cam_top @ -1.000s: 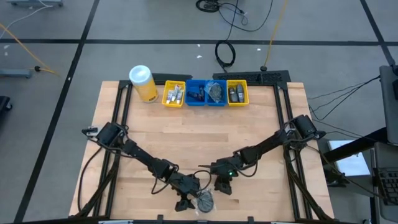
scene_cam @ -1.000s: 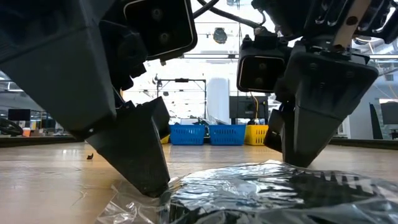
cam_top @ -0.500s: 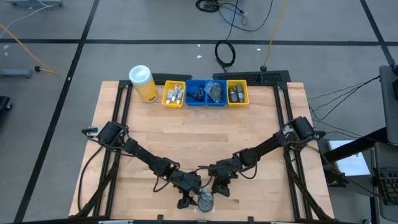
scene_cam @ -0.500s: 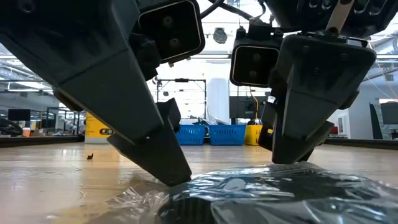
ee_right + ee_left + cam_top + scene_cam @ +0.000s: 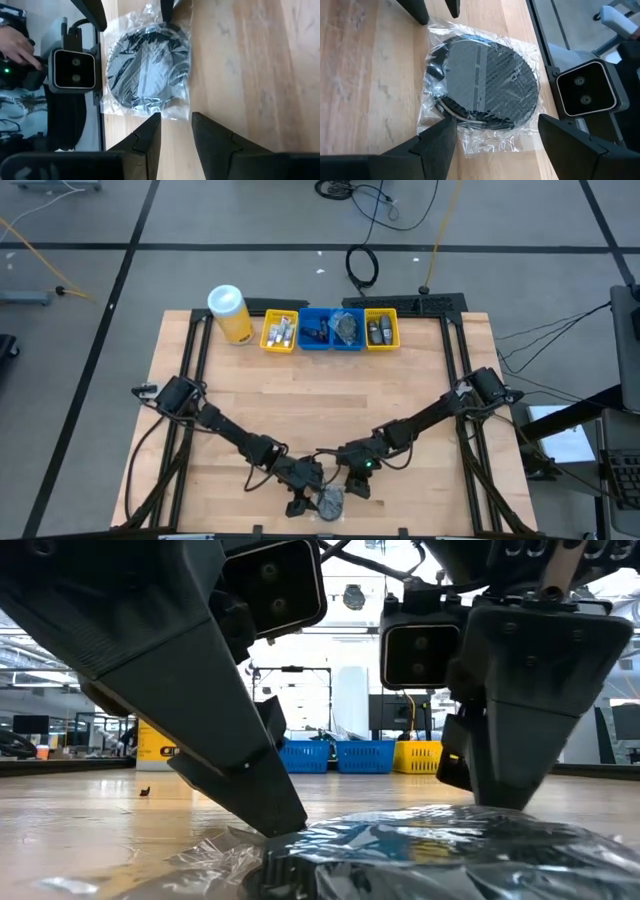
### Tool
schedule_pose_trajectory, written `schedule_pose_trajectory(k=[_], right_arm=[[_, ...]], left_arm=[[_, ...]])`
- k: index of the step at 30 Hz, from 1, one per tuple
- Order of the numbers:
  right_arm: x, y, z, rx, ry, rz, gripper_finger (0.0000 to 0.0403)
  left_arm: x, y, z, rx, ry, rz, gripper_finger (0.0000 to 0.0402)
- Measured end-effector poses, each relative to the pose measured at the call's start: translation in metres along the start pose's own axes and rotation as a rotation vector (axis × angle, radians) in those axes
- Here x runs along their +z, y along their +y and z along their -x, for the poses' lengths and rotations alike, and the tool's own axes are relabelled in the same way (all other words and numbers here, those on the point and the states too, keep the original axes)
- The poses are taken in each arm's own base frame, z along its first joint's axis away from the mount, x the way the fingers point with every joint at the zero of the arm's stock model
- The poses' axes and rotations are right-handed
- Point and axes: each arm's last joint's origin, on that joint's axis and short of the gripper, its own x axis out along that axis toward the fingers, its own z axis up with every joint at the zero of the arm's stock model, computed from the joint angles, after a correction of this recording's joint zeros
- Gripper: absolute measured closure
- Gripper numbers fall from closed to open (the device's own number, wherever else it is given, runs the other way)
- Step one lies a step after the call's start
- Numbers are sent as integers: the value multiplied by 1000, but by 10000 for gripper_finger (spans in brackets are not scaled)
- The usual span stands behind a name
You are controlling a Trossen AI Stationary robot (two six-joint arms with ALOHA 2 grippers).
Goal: Pick & Place Travel size toiletries
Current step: Put the hairbrush into the right blue bin
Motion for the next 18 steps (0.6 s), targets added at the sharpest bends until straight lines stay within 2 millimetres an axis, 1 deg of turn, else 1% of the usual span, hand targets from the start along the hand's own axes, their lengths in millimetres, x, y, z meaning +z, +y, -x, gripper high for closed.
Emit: schedule_pose_trajectory(k=[2, 6, 10, 18], right_arm=[[0, 4, -1, 34, 2, 0, 298], [-1, 5, -1, 44, 3, -11, 298], [6, 14, 0, 132, -63, 9, 298], [4, 11, -3, 117, -49, -13, 298]], left_arm=[[0, 0, 0, 12, -8, -6, 117], [0, 0, 0, 9, -8, -13, 117], [3, 3, 1, 12, -18, -24, 117], [7, 9, 2, 33, -46, -47, 117]])
